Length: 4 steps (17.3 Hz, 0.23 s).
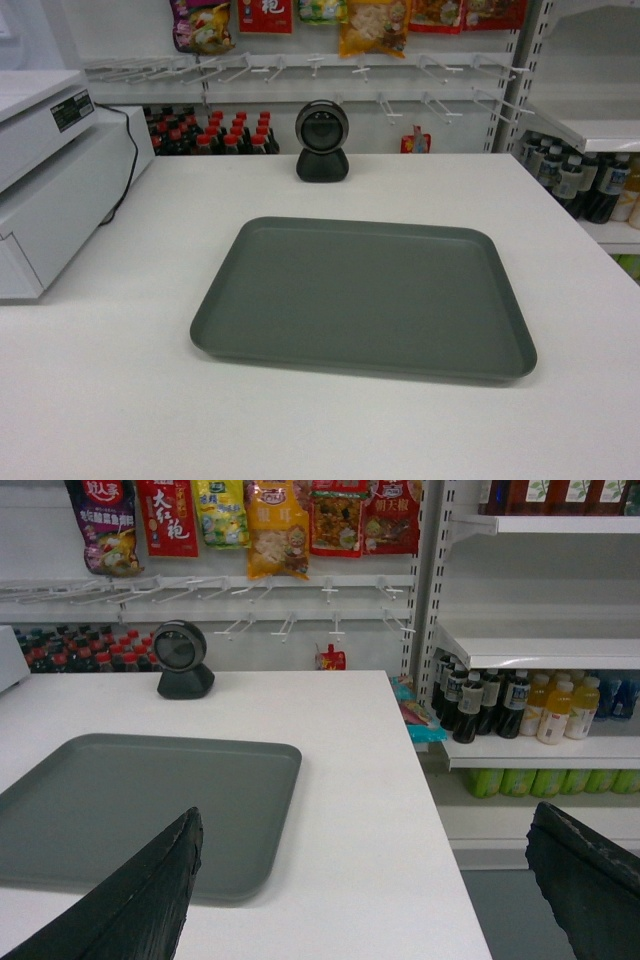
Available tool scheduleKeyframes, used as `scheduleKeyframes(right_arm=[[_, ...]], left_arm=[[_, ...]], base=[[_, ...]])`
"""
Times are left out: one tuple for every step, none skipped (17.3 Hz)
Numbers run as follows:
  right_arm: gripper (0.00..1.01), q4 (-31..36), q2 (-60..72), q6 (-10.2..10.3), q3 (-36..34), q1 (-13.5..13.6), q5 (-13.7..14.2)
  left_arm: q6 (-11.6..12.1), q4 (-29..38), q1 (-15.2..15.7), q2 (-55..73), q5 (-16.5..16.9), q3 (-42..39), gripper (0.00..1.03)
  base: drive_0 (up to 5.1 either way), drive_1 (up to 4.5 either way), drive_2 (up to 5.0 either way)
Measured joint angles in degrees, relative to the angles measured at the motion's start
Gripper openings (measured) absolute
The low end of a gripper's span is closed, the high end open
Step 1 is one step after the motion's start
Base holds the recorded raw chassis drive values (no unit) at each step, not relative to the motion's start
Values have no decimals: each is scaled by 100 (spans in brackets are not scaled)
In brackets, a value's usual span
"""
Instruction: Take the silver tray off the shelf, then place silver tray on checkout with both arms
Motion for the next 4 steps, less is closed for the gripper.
scheduleKeyframes(right_arm=[[98,0,0,0,0,0,0],[98,-2,0,0,0,0,0],[98,0,0,0,0,0,0],[98,0,0,0,0,0,0]], left_arm=[[2,0,0,0,0,0,98],[0,0,0,0,0,0,98],[0,0,0,0,0,0,98],[0,0,0,0,0,0,98]], base=[[0,0,0],[0,0,0],[0,0,0],[0,0,0]])
